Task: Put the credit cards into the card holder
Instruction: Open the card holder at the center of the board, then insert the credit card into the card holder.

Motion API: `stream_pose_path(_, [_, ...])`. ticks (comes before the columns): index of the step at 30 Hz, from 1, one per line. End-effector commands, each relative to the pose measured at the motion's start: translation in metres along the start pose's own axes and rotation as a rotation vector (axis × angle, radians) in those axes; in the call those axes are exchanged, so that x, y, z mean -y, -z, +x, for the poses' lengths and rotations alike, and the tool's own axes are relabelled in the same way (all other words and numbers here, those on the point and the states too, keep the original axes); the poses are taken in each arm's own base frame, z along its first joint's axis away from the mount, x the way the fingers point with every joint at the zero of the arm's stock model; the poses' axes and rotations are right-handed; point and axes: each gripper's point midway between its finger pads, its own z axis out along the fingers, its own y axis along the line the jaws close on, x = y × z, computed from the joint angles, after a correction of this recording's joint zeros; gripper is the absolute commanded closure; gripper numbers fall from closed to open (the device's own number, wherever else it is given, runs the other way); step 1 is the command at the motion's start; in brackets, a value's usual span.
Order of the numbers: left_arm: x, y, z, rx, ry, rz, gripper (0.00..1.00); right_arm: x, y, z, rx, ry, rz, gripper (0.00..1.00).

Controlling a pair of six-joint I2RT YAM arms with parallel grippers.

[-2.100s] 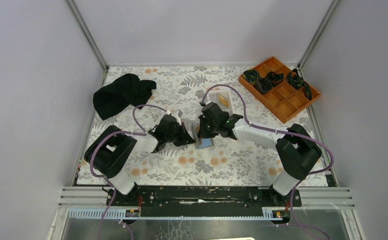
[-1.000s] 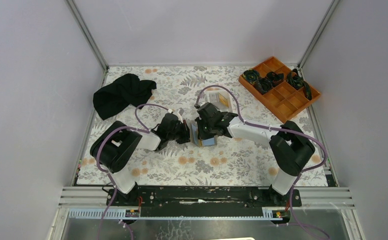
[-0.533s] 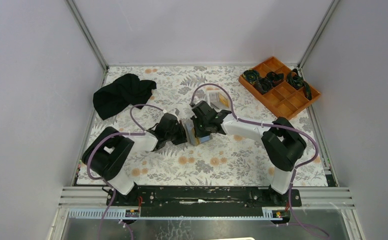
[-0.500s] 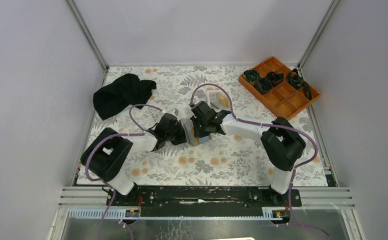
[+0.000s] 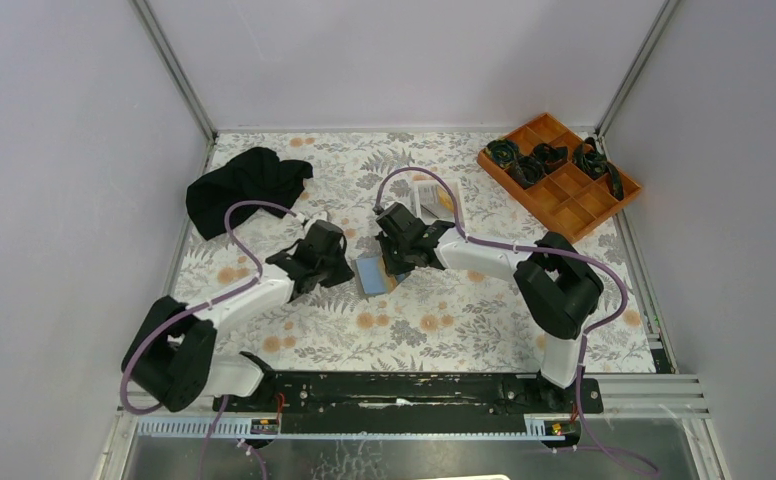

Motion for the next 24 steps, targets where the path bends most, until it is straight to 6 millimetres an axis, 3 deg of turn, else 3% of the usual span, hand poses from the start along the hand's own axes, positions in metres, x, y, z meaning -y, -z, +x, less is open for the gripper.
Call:
stream_pose_path(1, [0.022, 0.022, -0.029, 0.097, 0.005, 0.055, 0.85, 0.008, -0.012, 0.03, -0.091, 0.038, 0.055, 1.0])
stream_pose_path(5, [0.053, 0.03, -0.037, 0.111, 0.009, 0.198, 0.84, 0.008, -0.012, 0.031, -0.093, 0.035, 0.056, 1.0])
stream_pose_path(8, [0.061, 0.022, -0.034, 0.081, 0.004, 0.228, 0.85, 0.009, -0.012, 0.029, -0.088, 0.035, 0.059, 1.0])
stream_pose_path(24, [0.04, -0.02, 0.011, -0.054, 0.022, 0.191, 0.9, 0.008, -0.008, 0.027, -0.078, 0.026, 0.059, 1.0])
